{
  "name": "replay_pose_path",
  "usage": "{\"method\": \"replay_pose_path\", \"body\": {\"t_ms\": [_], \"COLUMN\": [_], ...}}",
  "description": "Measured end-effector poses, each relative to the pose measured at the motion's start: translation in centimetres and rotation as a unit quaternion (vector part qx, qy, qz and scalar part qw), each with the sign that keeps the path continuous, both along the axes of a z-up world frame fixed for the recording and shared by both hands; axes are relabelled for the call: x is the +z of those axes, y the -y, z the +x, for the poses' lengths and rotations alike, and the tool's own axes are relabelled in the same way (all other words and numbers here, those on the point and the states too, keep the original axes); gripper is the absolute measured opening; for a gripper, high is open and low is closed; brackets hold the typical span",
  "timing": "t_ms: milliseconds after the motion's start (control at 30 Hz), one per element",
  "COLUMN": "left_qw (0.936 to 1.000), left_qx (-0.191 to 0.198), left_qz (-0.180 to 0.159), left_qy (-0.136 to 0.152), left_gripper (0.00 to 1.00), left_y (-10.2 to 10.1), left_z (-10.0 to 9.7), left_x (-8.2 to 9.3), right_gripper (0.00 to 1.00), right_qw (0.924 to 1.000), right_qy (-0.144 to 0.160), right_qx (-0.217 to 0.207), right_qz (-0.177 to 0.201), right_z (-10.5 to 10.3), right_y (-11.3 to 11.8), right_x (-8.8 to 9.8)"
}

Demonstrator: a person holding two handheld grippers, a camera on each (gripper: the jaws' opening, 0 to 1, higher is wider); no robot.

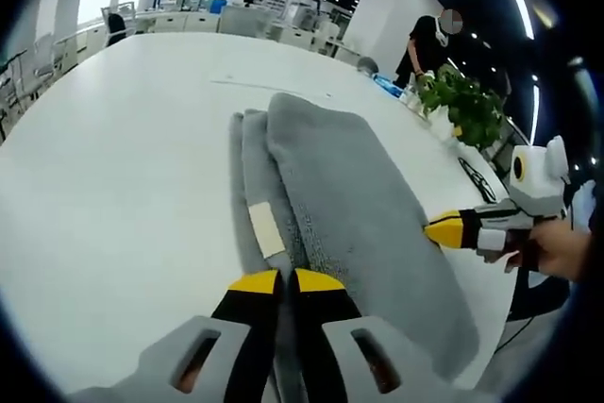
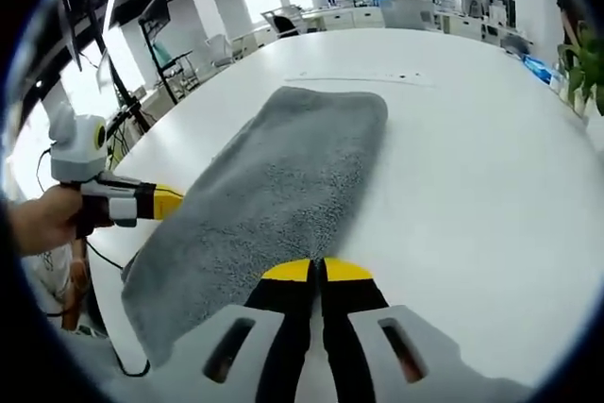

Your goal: Fold the towel on the table until its edges align and the towel forms a compact rectangular stack.

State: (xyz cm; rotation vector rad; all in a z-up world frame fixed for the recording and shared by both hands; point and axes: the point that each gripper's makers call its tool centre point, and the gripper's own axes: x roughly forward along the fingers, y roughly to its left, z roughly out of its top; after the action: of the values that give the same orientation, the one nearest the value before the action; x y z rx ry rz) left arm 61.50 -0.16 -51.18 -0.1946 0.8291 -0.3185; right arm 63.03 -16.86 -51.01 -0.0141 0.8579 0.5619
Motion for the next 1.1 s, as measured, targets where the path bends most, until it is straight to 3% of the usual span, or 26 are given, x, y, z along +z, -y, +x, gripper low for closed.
{"method": "replay_pose_path", "body": {"t_ms": [400, 567, 833, 1100], "left_qw": [0.9995, 0.9994, 0.9996, 0.9994], "left_qx": [-0.027, -0.031, -0.023, -0.014], "left_qz": [-0.012, -0.013, -0.015, -0.028], "left_qy": [-0.004, -0.001, 0.003, -0.015], "left_gripper": [0.05, 0.07, 0.21, 0.28], "left_y": [3.8, 3.8, 3.0, 3.1], "left_z": [-0.2, -0.4, -2.0, -5.6], "left_x": [0.0, 0.0, 0.9, 1.1], "right_gripper": [0.0, 0.01, 0.08, 0.15], "right_qw": [0.9997, 0.9998, 0.9999, 0.9996], "right_qy": [0.003, 0.005, 0.014, 0.01], "right_qx": [-0.02, -0.014, 0.006, 0.024], "right_qz": [-0.017, -0.011, 0.005, 0.007], "right_z": [-0.3, -0.3, -1.3, -3.6], "right_y": [4.1, 3.9, 3.9, 4.1], "right_x": [-0.1, 0.0, 1.0, 1.7]}}
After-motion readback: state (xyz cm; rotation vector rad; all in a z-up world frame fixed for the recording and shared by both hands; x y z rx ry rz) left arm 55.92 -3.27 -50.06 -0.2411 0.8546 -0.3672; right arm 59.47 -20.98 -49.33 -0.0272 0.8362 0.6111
